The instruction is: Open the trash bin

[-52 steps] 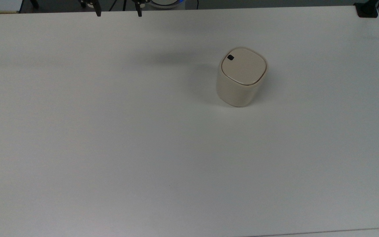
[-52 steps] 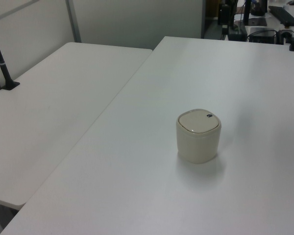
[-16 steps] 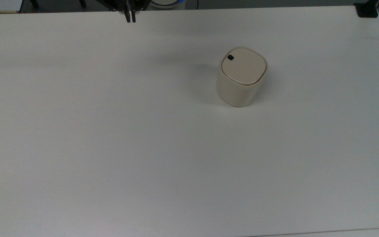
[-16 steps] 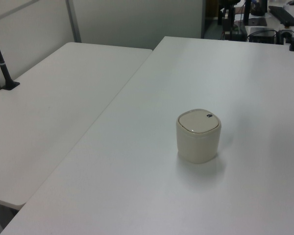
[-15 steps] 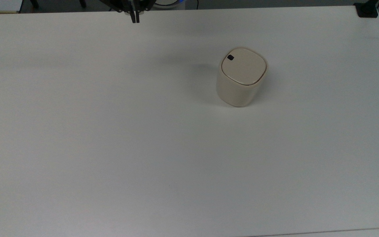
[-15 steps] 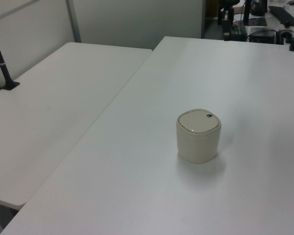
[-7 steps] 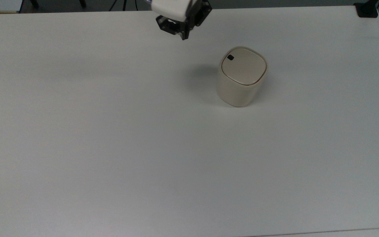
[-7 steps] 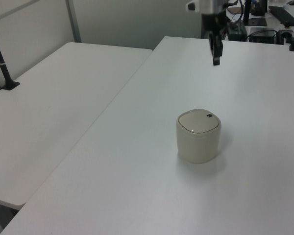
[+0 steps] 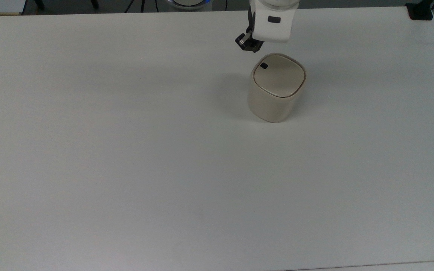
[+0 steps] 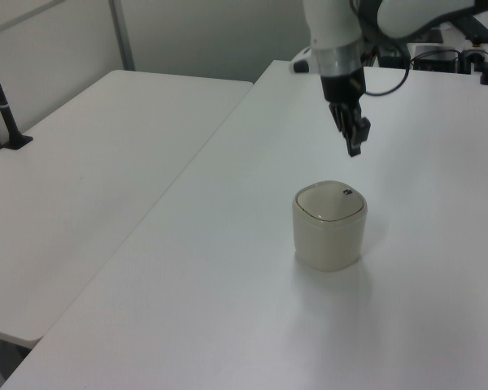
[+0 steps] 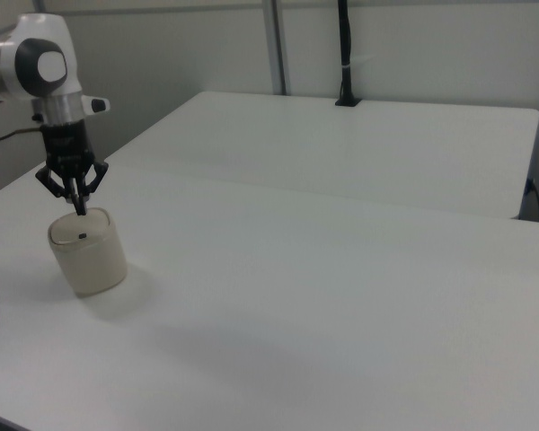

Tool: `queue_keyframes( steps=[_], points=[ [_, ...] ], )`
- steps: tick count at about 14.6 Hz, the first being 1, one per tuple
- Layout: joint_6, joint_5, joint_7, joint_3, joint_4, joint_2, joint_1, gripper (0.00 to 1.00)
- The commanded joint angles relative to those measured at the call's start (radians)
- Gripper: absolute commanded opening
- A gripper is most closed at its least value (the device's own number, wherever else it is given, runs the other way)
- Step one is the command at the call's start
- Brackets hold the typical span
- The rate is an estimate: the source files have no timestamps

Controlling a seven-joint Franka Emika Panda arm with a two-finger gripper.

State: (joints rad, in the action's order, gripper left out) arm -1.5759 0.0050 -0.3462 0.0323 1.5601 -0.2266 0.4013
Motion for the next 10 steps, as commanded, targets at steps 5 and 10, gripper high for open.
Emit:
queue_keyframes(
  steps=[5, 10],
  points=[
    [-0.068, -0.048, -0.025, 0.015, -0.002, -0.108, 0.074, 0.06],
    [-0.070, -0.073, -0.019, 0.017, -0.002, -0.135, 0.091, 0.06]
  ],
)
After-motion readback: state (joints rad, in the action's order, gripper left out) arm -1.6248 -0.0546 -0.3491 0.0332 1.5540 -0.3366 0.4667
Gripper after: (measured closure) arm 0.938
